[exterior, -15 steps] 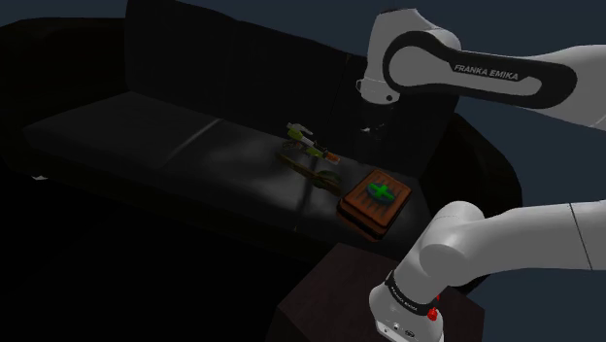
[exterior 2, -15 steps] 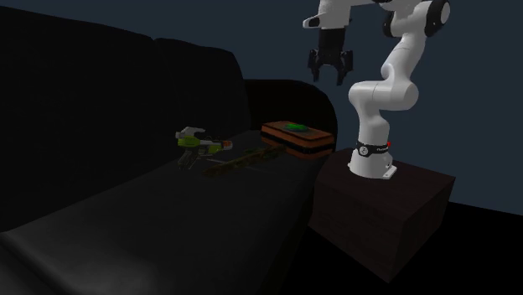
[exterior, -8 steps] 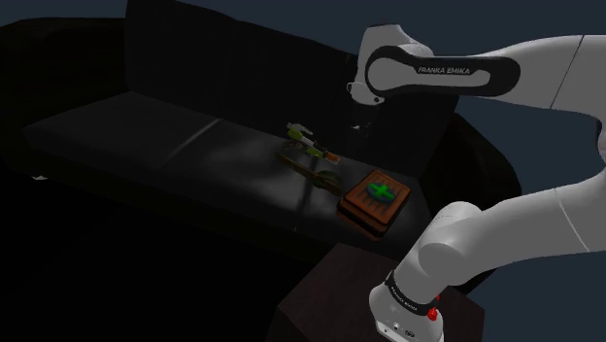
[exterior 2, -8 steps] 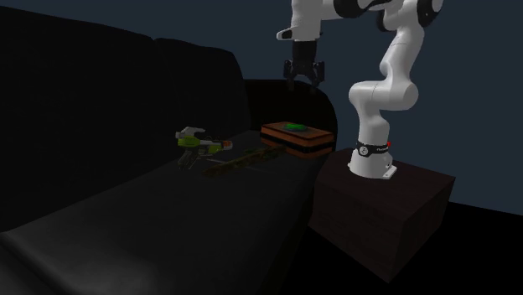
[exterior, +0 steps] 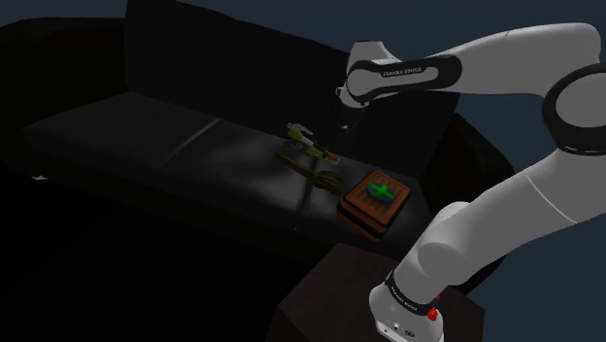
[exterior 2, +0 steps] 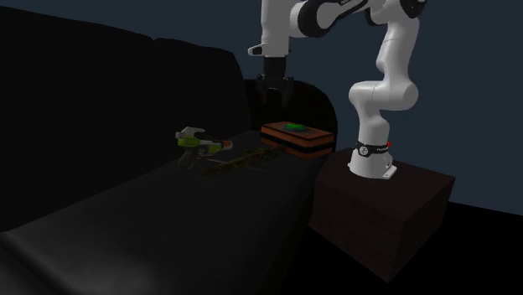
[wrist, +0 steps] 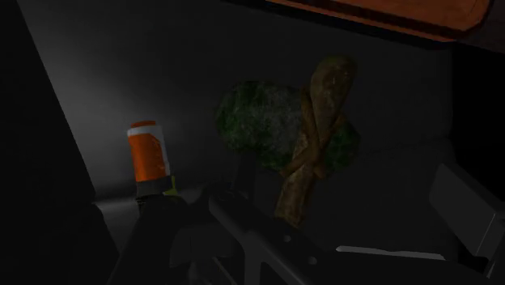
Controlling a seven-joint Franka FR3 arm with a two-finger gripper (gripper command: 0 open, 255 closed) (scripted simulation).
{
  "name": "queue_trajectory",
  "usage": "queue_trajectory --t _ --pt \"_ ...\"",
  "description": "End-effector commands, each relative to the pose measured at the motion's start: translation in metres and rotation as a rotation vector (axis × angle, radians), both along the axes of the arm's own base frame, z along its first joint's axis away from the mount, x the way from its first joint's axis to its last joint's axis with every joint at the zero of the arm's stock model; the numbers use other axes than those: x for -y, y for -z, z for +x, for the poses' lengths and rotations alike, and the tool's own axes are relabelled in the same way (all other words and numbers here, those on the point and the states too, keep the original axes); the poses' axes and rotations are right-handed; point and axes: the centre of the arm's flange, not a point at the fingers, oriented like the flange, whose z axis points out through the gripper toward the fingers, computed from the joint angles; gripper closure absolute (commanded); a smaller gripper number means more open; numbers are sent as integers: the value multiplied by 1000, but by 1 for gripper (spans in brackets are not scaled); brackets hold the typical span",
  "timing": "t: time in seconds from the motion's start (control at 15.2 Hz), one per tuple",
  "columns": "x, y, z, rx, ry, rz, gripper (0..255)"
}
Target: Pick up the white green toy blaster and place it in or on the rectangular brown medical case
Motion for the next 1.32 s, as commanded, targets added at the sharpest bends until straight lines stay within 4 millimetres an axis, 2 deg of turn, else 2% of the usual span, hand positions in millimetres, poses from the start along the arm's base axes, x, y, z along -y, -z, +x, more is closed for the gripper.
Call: queue_trajectory --t 0.0,1.12,1.25 --pt "18 10 18 9 -21 4 0" --pt "140 92 179 75 -186 55 0" --pt "145 100 186 77 -192 57 0"
